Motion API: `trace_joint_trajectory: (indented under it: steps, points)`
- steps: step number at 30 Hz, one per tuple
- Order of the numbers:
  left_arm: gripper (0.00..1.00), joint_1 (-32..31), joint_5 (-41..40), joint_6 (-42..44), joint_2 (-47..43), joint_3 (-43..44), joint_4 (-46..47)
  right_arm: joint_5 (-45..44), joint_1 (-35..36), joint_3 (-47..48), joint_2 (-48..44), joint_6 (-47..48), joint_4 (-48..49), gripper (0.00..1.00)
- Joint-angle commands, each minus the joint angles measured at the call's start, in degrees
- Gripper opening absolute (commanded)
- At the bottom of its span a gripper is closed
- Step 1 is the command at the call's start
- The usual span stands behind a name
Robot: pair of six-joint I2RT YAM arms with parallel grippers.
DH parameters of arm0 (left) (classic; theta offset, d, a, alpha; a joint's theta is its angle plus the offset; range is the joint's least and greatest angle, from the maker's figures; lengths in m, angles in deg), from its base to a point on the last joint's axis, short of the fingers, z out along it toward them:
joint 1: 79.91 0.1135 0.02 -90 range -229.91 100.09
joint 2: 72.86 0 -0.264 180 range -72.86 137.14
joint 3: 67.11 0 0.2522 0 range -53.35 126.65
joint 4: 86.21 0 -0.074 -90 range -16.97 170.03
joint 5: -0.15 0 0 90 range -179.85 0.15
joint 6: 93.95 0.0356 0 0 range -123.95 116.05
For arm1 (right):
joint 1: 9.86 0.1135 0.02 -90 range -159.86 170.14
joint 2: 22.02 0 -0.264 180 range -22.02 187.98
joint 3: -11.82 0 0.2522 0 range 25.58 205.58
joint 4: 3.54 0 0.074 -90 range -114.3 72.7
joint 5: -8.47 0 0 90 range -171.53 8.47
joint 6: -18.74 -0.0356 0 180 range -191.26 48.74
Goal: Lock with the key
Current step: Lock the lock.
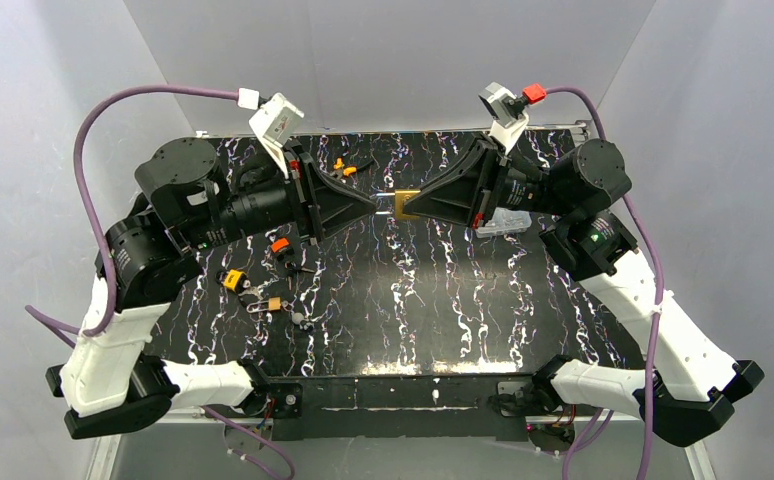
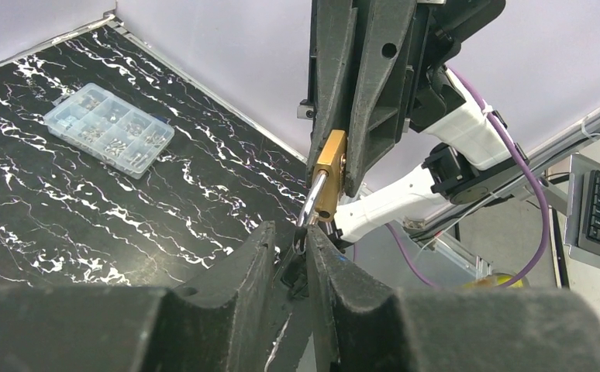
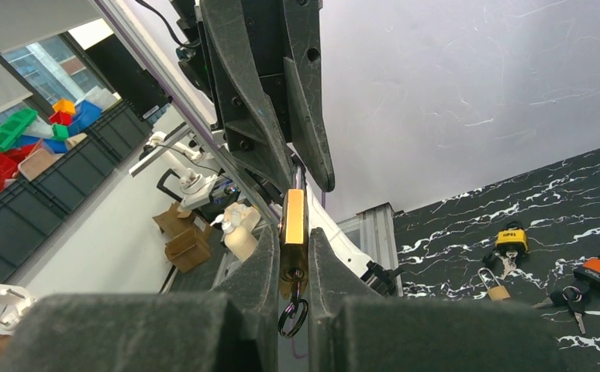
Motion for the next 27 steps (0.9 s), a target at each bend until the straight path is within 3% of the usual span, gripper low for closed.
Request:
trace_joint_trajectory:
  steps: [1,10,27]
  points:
    - [0.19,0.0,0.9,0.5,0.3,1.5,-0.2,0.3,0.1,1.5,-0.6,-0.7,2.0,0.01]
    - [0.0,0.0,1.5,0.5,0.9,1.3,0.0,0.2,0.1,1.8,-0.2,-0.1,0.5,0.01]
    - [0.0,0.0,7.2,-2.2,2.7,-0.6,2.6,-0.8,0.6,2.9,0.7,2.0,-1.9,0.01]
